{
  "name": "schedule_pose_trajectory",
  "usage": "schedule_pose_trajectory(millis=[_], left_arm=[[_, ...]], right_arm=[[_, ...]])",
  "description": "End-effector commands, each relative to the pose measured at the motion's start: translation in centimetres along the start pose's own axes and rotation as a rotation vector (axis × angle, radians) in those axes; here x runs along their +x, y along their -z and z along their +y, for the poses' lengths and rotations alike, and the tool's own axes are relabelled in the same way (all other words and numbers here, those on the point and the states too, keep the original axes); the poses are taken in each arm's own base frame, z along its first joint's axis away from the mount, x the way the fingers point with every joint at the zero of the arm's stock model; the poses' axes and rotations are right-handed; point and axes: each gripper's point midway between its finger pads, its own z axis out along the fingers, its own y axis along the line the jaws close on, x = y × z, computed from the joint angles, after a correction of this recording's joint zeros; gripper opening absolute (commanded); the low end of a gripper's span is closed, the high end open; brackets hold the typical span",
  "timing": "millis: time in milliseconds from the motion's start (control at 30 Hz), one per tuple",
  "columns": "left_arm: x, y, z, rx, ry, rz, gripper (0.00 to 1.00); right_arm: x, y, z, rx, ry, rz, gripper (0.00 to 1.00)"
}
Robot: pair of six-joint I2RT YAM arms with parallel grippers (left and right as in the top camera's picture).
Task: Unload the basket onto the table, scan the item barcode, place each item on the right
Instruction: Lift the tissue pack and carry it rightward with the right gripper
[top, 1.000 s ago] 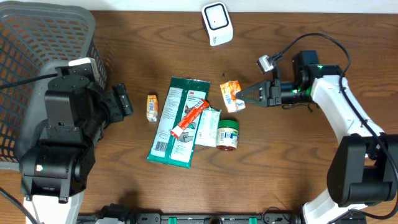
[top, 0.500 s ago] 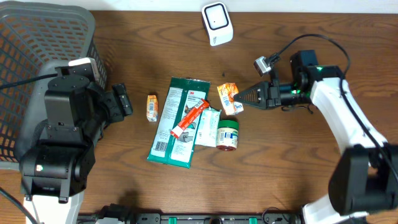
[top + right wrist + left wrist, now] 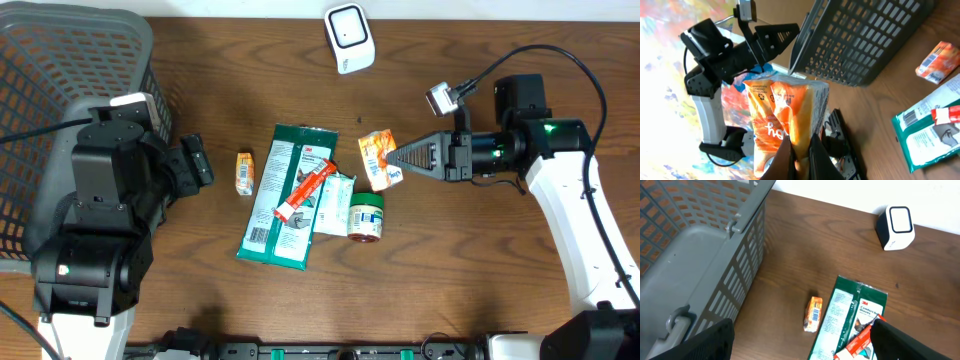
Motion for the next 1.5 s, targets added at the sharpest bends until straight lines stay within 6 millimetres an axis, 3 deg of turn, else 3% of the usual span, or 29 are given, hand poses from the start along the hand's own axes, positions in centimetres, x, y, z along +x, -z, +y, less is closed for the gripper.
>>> schedule_pose_trajectory(millis=[0, 1467], left_arm=[[-0.40, 0.20, 0.19, -0.007, 0.011, -0.012, 0.87], [-0.40, 0.18, 0.20, -0.008, 0.011, -0.012, 0.87]], right_arm=[[-0.26, 0.14, 0.88, -0.027, -0.020, -0.008, 0.01], [-0.30, 0.05, 0.46, -0.003, 0.045, -0.004, 0.01]])
